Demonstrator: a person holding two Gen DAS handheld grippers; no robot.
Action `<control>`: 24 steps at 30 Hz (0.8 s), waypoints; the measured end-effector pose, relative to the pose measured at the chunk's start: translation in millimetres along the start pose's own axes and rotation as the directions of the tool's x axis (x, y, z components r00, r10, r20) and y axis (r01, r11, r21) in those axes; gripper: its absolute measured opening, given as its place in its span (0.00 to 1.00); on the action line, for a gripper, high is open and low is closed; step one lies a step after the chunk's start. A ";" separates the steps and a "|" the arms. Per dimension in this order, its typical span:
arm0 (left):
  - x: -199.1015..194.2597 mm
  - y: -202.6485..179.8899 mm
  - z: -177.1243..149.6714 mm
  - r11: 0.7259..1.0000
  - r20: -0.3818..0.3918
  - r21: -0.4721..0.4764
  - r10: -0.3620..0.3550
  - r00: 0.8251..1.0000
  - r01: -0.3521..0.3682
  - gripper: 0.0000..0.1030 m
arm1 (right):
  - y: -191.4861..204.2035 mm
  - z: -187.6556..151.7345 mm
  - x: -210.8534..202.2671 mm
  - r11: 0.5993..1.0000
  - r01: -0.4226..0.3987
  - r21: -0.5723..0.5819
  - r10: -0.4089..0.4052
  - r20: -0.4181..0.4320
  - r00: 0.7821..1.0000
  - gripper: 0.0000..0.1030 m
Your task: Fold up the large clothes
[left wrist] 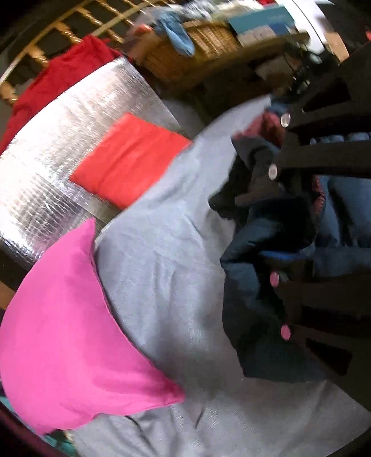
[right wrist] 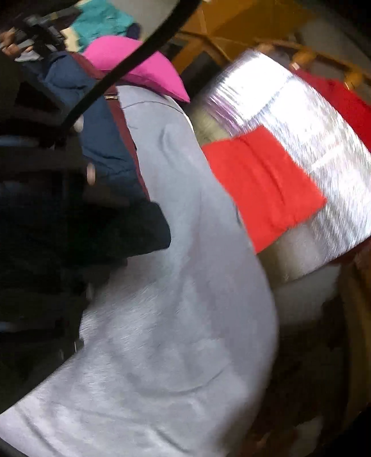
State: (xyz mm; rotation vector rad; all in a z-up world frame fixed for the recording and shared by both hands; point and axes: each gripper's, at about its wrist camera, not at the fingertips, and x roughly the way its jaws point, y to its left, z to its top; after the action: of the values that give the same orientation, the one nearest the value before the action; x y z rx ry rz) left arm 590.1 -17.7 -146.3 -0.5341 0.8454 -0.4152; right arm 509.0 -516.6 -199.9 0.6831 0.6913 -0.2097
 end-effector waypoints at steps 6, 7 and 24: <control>-66.6 -9.7 -4.0 0.999 0.291 -0.043 0.002 0.957 0.011 0.89 | 8.0 -9.3 -53.5 0.999 -0.041 -0.002 0.041 0.121 0.992 0.75; -78.4 -12.7 -5.9 0.999 0.319 -0.037 0.020 0.948 -0.009 0.89 | 10.5 -13.6 -63.1 0.999 -0.046 -0.014 0.047 0.134 0.990 0.75; -71.5 7.5 -129.1 0.818 -0.050 0.160 0.566 0.823 -0.553 0.90 | 21.2 -120.2 -90.5 0.990 -0.006 -0.141 -0.013 -0.136 0.991 0.41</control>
State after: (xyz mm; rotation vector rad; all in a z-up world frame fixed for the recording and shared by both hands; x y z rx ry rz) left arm 446.3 -8.7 -179.3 -0.1154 1.0129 0.0494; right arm 386.4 -426.8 -198.3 0.5643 0.8303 -0.1167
